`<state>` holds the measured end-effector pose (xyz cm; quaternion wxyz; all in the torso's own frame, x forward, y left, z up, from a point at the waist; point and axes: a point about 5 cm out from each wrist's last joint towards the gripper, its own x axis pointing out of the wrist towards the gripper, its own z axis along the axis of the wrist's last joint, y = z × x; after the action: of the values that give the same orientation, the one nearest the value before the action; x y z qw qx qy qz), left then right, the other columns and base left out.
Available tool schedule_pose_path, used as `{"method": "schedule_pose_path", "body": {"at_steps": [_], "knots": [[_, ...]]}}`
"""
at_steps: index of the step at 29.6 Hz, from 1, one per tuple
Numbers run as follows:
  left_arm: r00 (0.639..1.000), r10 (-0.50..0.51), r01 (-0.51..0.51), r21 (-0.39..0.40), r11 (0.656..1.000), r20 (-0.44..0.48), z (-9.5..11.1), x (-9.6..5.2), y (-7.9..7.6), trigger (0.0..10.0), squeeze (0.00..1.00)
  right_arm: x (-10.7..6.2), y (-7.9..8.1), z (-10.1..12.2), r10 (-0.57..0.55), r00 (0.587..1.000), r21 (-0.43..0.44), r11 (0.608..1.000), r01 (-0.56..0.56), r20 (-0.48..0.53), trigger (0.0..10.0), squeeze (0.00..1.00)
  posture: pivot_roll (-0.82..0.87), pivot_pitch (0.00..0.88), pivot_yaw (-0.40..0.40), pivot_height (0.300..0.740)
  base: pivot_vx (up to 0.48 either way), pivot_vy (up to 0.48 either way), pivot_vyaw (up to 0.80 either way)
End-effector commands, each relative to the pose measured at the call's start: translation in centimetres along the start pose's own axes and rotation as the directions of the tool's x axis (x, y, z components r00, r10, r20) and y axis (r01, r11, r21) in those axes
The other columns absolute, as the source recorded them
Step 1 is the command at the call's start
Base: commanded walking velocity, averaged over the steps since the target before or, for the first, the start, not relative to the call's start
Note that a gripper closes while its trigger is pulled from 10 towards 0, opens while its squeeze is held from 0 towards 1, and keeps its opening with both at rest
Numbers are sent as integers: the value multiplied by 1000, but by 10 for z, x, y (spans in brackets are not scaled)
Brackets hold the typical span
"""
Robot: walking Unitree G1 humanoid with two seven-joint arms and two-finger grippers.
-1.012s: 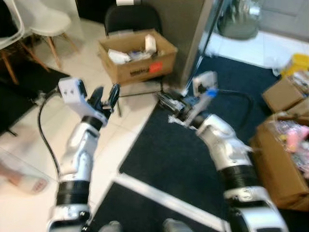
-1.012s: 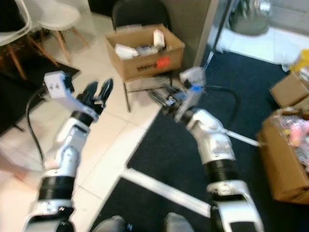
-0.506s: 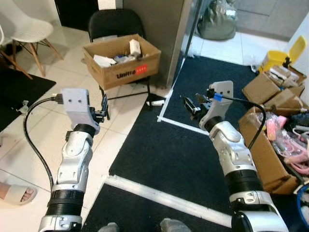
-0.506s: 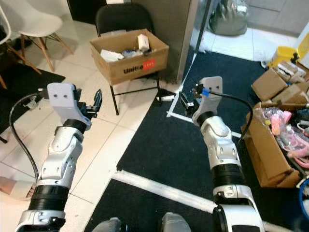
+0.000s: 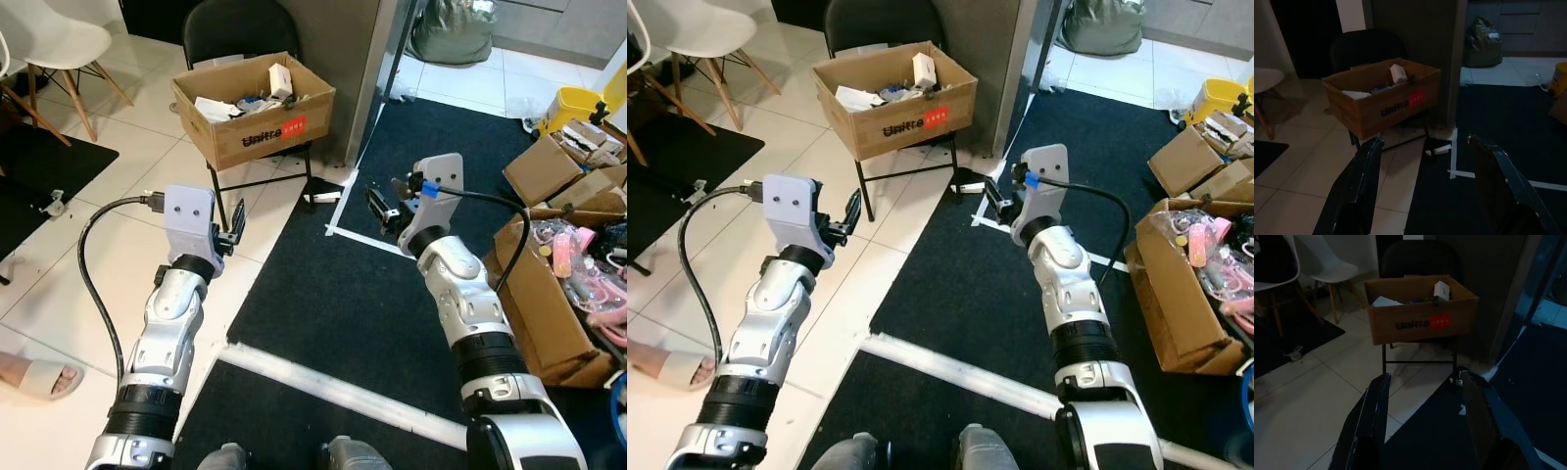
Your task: Picking trash to rubbish bin
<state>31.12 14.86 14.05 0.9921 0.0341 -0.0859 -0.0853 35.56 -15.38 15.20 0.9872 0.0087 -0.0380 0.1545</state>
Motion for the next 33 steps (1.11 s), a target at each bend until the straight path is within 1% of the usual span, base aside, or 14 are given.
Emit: {"method": "schedule_pose_path", "body": {"at_steps": [1, 4, 6, 8, 11, 14, 17, 33], "knots": [[1000, -17, 17, -2, 1000, 14, 0, -2, -2, 10000, 0, 0, 2, -3, 15, 1000, 1, 1000, -15, -5, 10000, 0, -80, 0, -52, 740, -356, 0, 0], [998, -43, 44, -19, 999, 51, 5, 0, -4, 10000, 0, 1, 3, -4, 30, 1000, 4, 1000, -30, -4, 10000, 0, -80, 0, -52, 740, -107, 0, 0], [994, -74, 77, -36, 996, 74, 9, 1, -6, 10000, 0, 1, 6, -3, 67, 998, 5, 998, -67, 10, 10000, 0, -80, 0, -51, 740, 0, 0, 0], [990, -104, 109, -47, 993, 95, 11, 1, -9, 10000, 0, 1, 8, -3, 95, 995, -26, 995, -95, -3, 10000, 0, -80, 0, -53, 740, 0, 0, 800], [990, -104, 109, -47, 993, 95, 11, 1, -9, 10000, 0, 1, 8, -3, 95, 995, -26, 995, -95, -3, 10000, 0, -80, 0, -53, 740, 0, 0, 800], [983, -137, 146, -78, 986, 119, 14, 0, -12, 10000, 0, 1, 9, -3, 106, 994, -27, 994, -106, 1, 10000, 0, -80, 0, -53, 740, 0, 0, 800], [979, -152, 165, -87, 983, 133, 17, 0, -13, 10000, 0, 2, 10, -3, 114, 994, -33, 993, -114, 3, 10000, 0, -79, 0, -52, 740, 0, 0, 800], [975, -181, 192, -75, 978, 129, 15, 1, -14, 10000, 0, 2, 11, -3, 132, 991, -40, 991, -132, 6, 10000, 0, -79, 0, -51, 740, 0, 0, 800]]}}
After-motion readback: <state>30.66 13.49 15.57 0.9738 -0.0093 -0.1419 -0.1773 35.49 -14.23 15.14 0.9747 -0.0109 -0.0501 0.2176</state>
